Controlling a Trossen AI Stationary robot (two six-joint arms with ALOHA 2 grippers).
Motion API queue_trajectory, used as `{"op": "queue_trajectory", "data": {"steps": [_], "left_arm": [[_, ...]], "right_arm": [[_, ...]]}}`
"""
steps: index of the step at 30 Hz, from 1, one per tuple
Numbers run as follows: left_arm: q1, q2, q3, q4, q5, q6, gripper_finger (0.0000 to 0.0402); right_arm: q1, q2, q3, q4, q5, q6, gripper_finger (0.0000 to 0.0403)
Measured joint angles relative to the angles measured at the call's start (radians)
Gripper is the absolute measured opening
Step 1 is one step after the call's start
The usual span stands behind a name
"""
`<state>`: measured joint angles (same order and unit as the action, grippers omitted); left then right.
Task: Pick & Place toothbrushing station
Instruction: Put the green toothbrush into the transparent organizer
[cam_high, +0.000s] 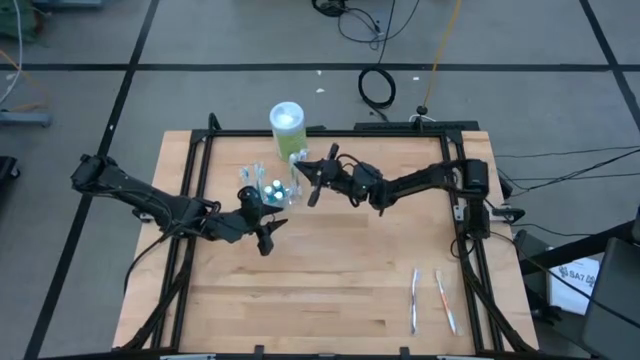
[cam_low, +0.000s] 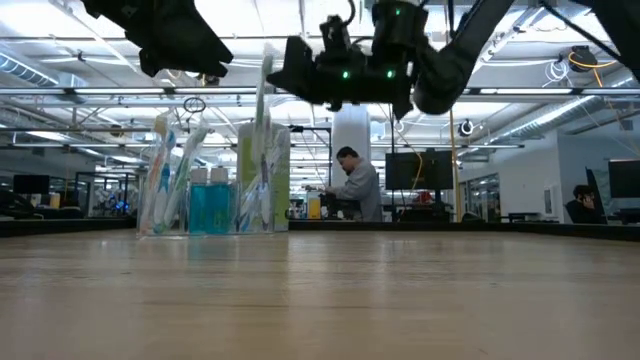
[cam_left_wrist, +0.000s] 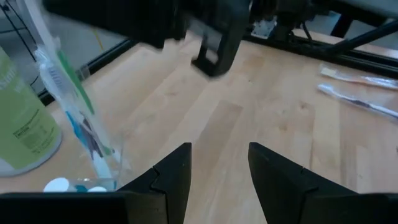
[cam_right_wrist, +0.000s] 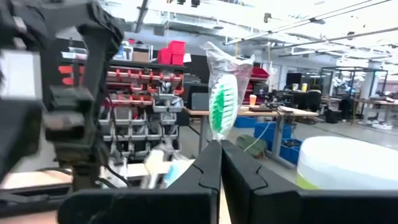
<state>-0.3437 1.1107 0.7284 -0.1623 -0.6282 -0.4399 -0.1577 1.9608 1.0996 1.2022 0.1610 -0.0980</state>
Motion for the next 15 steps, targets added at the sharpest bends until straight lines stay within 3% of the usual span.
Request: {"op": "queue_trajectory", "data": {"steps": [7,15], "left_arm": [[0.000,-0.001,0.000,0.000,-0.001,0.001,0.0166],[0.001,-0.001,0.000,0.000,-0.001,0.017,0.0166]], "right_arm": [[-0.015,0.067,0.000,0.022,0.008,0.031,0.0000],[-0.011,0.068,-0.001,-0.172,0.126,0.024,0.0000]]}}
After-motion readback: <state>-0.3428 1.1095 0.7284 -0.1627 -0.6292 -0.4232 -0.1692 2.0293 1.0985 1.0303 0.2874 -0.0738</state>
